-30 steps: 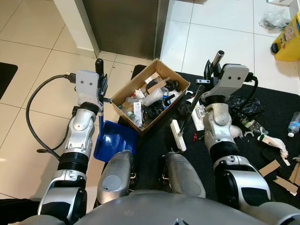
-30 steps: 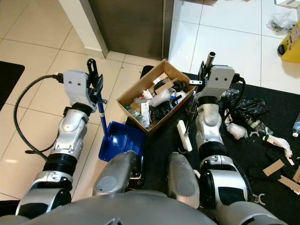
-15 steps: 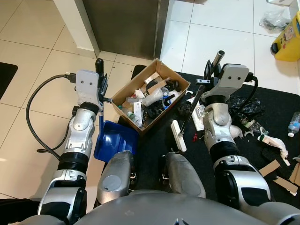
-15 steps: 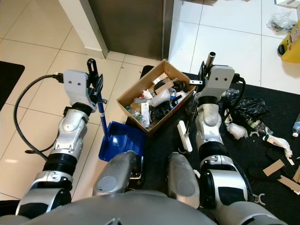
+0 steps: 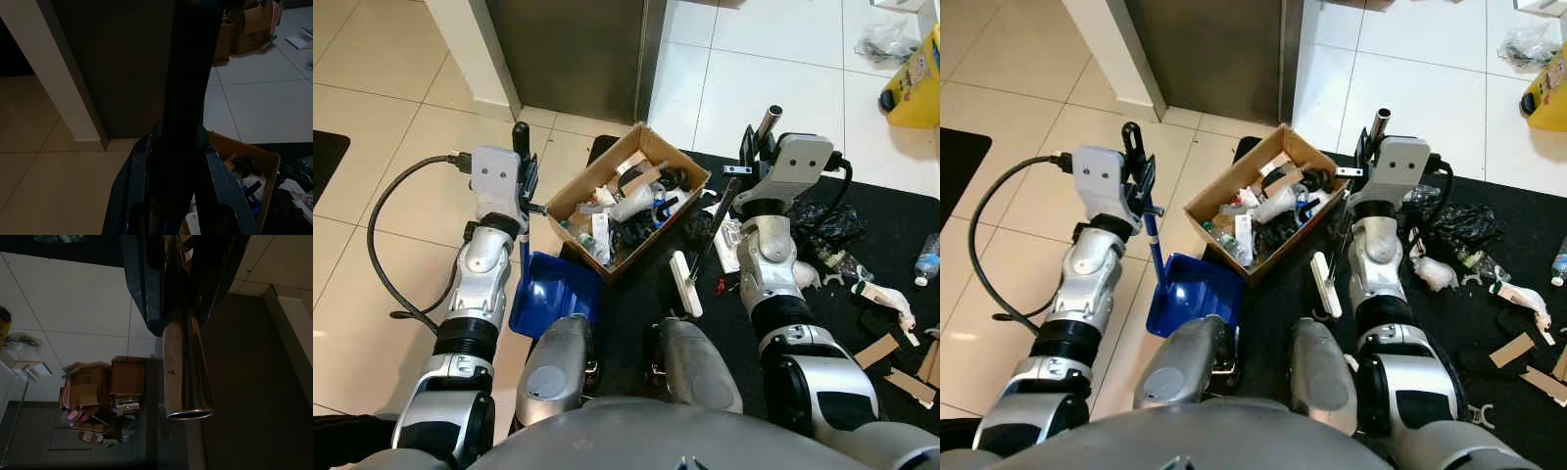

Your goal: Sweep floor

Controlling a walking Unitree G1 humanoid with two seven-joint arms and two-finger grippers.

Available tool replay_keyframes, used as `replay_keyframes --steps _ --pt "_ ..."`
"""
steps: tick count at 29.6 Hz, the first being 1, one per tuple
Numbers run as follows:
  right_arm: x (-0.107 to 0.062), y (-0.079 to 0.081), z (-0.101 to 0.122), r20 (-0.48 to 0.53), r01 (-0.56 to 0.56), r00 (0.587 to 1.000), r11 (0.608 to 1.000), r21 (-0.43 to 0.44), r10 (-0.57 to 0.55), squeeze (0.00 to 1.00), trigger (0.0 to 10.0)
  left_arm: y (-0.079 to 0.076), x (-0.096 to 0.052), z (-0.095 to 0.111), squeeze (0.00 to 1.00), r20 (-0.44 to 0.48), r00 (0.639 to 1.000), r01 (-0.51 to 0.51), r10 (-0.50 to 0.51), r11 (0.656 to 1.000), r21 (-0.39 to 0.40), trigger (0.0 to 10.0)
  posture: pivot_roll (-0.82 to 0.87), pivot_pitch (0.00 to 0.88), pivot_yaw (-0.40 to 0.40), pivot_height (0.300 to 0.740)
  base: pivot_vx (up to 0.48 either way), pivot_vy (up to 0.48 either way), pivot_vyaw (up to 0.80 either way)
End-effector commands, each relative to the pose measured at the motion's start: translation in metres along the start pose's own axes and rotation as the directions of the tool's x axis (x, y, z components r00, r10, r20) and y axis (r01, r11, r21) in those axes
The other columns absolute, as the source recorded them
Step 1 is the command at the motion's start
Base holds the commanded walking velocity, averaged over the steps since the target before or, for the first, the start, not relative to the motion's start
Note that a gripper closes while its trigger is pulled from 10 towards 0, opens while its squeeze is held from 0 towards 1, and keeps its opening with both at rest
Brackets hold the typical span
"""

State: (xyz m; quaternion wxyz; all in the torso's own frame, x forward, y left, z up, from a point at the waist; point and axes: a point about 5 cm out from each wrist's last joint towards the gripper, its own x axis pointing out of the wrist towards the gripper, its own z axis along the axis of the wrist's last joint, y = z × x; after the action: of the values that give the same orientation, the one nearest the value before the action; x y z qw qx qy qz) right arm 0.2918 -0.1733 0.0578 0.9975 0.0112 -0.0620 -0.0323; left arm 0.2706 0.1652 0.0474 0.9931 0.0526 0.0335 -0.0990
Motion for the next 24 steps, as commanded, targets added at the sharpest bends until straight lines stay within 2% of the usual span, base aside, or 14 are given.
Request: replay_keyframes --steps 1,24 --pt "0.0016 0.0013 0.0042 0.020 -0.012 1.000 1.000 -0.006 0.012 0.00 10.0 -0.0041 0.0043 0.0085 0.00 0.043 0.999 0.005 -0.004 0.999 -0.035 10.0 0.08 0.000 0.005 0.740 0.000 0.000 0.00" --pt "0.0002 0.0000 0.0035 0.017 -0.011 1.000 1.000 -0.010 0.011 0.00 10.0 -0.0050 0.0035 0.0075 0.00 0.039 0.999 0.008 -0.007 0.999 -0.035 10.0 0.07 0.000 0.007 0.740 0.000 0.000 0.00"
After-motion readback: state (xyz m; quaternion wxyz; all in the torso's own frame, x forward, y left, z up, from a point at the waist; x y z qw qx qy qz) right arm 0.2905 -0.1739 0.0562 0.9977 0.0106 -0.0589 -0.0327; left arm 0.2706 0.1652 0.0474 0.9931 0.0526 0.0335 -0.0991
